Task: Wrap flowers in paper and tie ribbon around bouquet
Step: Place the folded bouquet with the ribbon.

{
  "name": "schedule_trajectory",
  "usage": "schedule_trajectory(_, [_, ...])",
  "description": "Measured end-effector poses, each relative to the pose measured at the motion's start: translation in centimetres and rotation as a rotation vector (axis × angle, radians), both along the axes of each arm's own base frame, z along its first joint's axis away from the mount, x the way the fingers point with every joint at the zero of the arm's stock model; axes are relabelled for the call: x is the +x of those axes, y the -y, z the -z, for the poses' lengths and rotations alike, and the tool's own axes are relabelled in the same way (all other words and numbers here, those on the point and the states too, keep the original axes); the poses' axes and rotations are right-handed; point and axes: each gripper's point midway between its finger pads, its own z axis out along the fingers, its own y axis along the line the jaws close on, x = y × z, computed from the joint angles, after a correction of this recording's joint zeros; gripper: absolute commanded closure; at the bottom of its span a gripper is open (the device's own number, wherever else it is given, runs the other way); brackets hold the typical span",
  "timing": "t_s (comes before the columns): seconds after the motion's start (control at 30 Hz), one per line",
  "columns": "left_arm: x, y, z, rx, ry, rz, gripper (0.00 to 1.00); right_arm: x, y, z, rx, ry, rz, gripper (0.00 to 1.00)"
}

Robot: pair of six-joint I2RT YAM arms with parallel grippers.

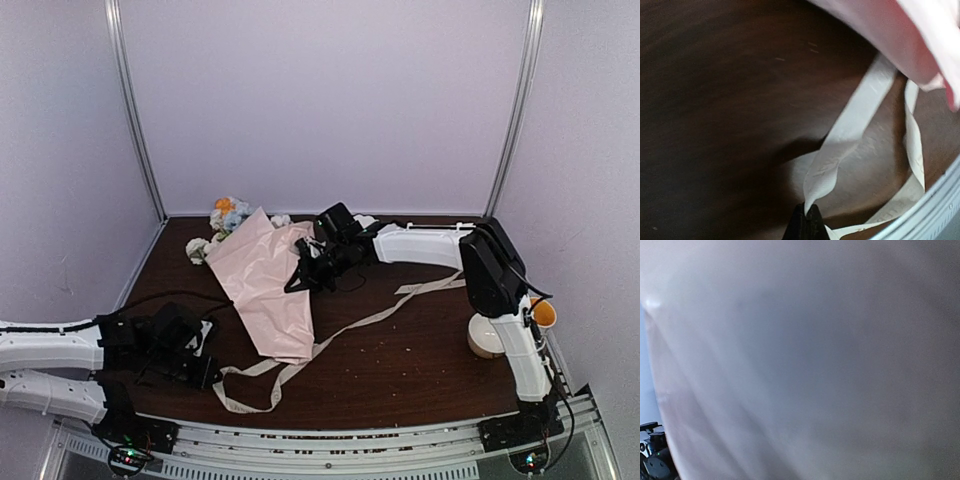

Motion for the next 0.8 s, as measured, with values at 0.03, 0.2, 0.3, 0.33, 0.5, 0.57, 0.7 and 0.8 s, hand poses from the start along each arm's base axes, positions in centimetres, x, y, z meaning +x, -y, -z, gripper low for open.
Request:
schedule_trajectory(0.03, [1.0, -1.3, 0.2, 0.011, 0.003, -0.080, 1.00, 0.0, 0.1, -0.1, -0.001, 0.001, 0.001, 1.00])
schedule_trajectory(0.2, [4.2, -5.6, -0.2, 0.057, 0.063, -0.321, 1.00, -0.3, 0.8, -0.4, -0.008, 0.005, -0.001, 1.00])
schedule_trajectory(0.3, [6.5, -8.7, -0.5, 0.098, 0.117, -0.477, 1.00, -0.7, 1.3, -0.2, -0.017, 0.007, -0.006, 1.00])
schedule_trajectory(0.33, [7.3, -9.9, -0.7, 0.113, 0.136, -0.531, 1.00, -0.8, 1.4, -0.1, -0.021, 0.005, -0.007, 1.00])
schedule_trajectory(0.5, [10.7, -13.9, -2.1, 0.133, 0.252, -0.738, 1.00, -1.7, 2.3, 0.8, -0.042, -0.007, -0.010, 1.00])
schedule_trajectory(0.57, [11.8, -15.4, -2.6, 0.155, 0.292, -0.802, 1.00, -2.2, 2.8, 1.2, -0.052, -0.015, -0.010, 1.00])
schedule_trajectory(0.7, [13.9, -17.9, -3.9, 0.206, 0.347, -0.895, 1.00, -3.3, 3.9, 2.0, -0.068, -0.026, -0.011, 1.00])
schedule_trajectory(0.8, [15.2, -18.9, -5.8, 0.212, 0.407, -0.929, 1.00, -4.1, 4.7, 2.6, -0.079, -0.035, -0.012, 1.00])
